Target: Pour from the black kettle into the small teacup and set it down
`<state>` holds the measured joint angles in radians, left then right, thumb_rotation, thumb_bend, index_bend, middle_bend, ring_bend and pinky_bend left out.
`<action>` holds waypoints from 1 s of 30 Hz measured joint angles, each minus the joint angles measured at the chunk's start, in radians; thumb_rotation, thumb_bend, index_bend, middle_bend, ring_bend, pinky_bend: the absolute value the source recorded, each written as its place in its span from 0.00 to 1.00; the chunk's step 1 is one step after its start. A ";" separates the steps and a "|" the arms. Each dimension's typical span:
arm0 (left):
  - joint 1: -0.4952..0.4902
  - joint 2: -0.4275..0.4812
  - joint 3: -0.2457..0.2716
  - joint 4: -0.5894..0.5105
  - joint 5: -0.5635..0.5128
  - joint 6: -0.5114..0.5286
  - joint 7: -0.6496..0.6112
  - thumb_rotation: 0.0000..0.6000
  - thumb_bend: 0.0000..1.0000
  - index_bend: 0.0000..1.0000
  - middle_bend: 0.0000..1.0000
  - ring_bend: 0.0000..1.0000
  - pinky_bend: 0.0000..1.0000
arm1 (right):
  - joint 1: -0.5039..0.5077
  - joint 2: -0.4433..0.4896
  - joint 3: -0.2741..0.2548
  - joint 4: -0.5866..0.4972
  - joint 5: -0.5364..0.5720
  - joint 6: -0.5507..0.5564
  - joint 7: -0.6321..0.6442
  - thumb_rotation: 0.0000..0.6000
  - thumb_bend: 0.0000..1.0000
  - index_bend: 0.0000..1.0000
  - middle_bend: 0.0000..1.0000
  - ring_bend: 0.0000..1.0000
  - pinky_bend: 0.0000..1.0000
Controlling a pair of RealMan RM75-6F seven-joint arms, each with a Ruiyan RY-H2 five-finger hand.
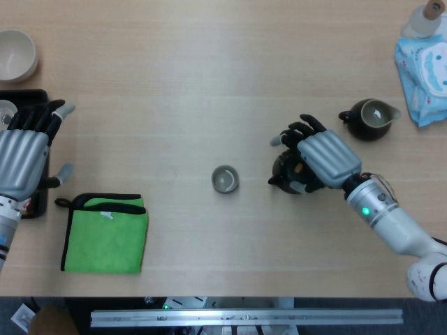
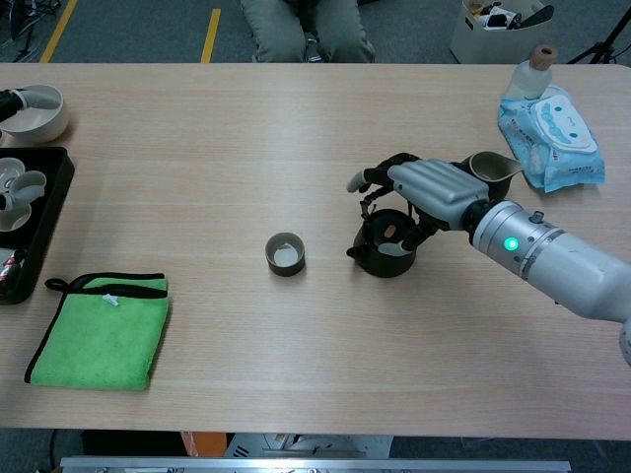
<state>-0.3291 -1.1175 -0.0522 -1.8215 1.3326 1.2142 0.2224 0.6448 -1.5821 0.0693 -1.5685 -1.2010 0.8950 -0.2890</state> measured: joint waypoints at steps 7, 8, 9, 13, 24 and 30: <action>-0.001 0.004 -0.001 -0.004 0.000 0.000 0.001 1.00 0.28 0.11 0.11 0.11 0.12 | 0.002 0.020 0.003 -0.025 0.003 0.008 -0.009 1.00 0.02 0.01 0.10 0.00 0.00; -0.001 0.005 -0.001 -0.005 0.000 0.000 0.001 1.00 0.28 0.11 0.11 0.11 0.12 | 0.002 0.023 0.003 -0.028 0.002 0.011 -0.010 1.00 0.02 0.00 0.09 0.00 0.00; -0.001 0.006 -0.001 -0.006 0.000 0.001 0.001 1.00 0.28 0.11 0.11 0.11 0.12 | 0.001 0.028 0.004 -0.033 0.000 0.016 -0.012 1.00 0.02 0.00 0.09 0.00 0.00; -0.001 0.011 -0.003 -0.010 0.004 0.005 -0.002 1.00 0.28 0.11 0.11 0.11 0.12 | -0.003 0.054 0.008 -0.057 -0.012 0.042 -0.024 1.00 0.02 0.00 0.09 0.00 0.00; 0.010 0.018 -0.006 -0.015 0.045 0.046 -0.029 1.00 0.28 0.11 0.11 0.11 0.12 | -0.069 0.196 0.016 -0.182 -0.060 0.208 -0.060 1.00 0.06 0.02 0.15 0.01 0.00; 0.027 0.030 -0.007 -0.013 0.062 0.080 -0.046 1.00 0.28 0.11 0.11 0.11 0.12 | -0.154 0.306 0.005 -0.231 -0.113 0.335 -0.044 1.00 0.08 0.08 0.19 0.03 0.00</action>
<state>-0.3019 -1.0880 -0.0591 -1.8343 1.3945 1.2941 0.1768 0.4911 -1.2765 0.0740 -1.7999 -1.3144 1.2298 -0.3335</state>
